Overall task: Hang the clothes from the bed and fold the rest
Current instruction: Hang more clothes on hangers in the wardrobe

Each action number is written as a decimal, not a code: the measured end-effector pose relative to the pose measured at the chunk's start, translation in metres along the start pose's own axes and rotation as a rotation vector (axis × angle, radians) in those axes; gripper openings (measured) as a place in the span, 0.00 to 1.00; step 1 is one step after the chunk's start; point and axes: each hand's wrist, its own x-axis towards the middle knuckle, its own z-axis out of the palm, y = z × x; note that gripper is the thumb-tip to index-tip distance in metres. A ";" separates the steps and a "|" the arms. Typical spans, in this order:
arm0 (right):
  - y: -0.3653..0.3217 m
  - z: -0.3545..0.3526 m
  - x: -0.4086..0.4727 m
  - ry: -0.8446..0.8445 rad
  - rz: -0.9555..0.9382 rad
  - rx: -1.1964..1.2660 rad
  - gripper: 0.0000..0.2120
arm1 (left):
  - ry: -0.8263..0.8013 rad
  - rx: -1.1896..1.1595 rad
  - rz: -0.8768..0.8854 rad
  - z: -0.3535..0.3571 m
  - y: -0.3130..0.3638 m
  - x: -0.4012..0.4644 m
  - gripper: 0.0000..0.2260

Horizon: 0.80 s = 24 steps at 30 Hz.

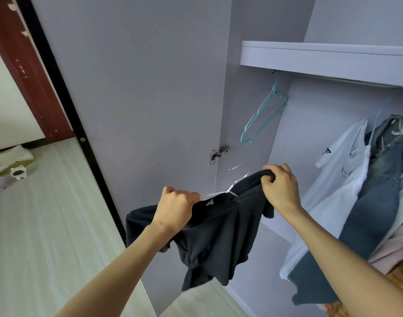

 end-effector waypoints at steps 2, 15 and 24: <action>-0.003 -0.007 -0.005 -0.026 -0.087 -0.055 0.09 | 0.041 -0.044 -0.112 0.001 -0.005 0.002 0.10; 0.032 -0.007 0.014 -0.162 -0.266 -0.193 0.15 | 0.224 -0.237 -0.074 -0.024 -0.020 0.023 0.09; 0.052 -0.022 0.024 -0.160 -0.193 -0.022 0.04 | 0.218 -0.212 -0.037 -0.024 -0.021 0.027 0.08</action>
